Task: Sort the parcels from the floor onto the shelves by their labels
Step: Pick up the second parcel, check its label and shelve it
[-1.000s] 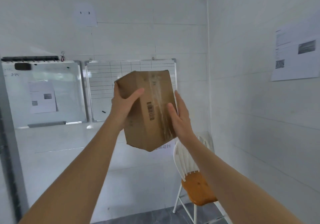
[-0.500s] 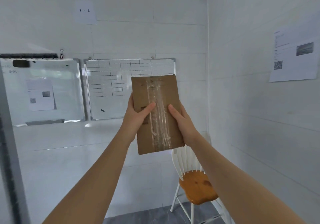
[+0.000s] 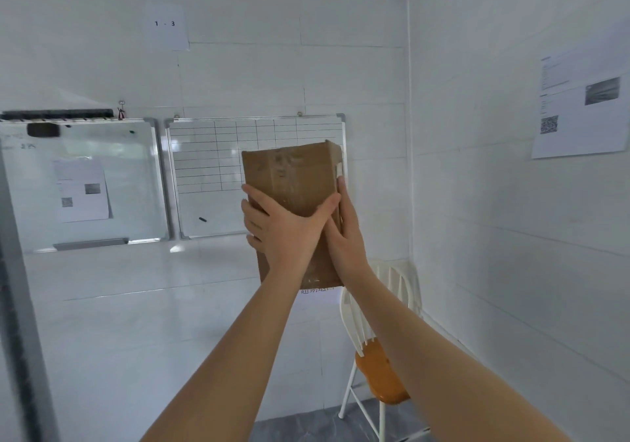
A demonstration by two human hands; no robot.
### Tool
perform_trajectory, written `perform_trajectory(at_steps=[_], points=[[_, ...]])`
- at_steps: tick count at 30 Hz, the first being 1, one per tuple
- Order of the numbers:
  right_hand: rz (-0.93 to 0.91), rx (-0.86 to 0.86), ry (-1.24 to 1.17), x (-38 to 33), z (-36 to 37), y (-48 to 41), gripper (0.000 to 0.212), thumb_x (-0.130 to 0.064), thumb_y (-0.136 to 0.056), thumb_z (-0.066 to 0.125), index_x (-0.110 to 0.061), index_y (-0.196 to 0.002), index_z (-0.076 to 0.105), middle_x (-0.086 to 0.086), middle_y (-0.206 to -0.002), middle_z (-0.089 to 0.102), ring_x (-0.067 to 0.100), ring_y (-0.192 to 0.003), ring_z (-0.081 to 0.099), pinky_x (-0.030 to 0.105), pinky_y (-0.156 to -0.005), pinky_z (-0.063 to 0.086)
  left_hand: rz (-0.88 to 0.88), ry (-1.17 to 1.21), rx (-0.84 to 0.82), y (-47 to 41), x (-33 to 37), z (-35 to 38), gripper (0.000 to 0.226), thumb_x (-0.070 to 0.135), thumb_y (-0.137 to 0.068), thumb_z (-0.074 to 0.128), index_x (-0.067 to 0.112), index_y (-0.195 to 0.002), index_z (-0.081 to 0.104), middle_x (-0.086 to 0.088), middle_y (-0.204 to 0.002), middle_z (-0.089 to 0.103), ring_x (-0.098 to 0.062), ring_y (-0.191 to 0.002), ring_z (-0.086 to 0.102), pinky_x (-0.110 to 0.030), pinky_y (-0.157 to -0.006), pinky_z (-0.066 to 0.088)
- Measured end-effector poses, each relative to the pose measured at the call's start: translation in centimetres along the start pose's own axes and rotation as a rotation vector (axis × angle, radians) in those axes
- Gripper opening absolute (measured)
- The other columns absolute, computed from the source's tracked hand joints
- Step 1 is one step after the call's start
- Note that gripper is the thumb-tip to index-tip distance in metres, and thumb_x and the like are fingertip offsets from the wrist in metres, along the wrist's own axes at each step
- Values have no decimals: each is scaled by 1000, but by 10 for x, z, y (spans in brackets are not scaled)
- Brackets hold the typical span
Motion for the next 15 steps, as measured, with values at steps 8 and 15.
perform_trajectory(at_steps=[8, 15], points=[[-45, -67, 444, 7, -15, 17, 72, -68, -70, 33, -56, -140, 17, -10, -161, 17, 21, -145, 18, 52, -115, 18, -214, 288, -170, -31, -33, 9, 128, 53, -54, 80, 21, -151, 3, -11, -153, 25, -32, -137, 32, -50, -108, 35], [258, -166, 195, 31, -47, 15, 80, -52, -82, 60, -41, -149, 19, 1, -155, 36, 23, -137, 41, 50, -110, 36, -203, 683, -490, -31, -87, -7, 67, 51, -67, 59, 22, -127, 48, 1, -106, 65, -26, -108, 57, -33, -76, 47]])
Point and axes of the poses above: each hand's wrist, its own y-axis away from the middle knuckle, its own z-axis out of the palm, x = y × z, the point moved 4 cm from there along -y, towards the middle knuckle
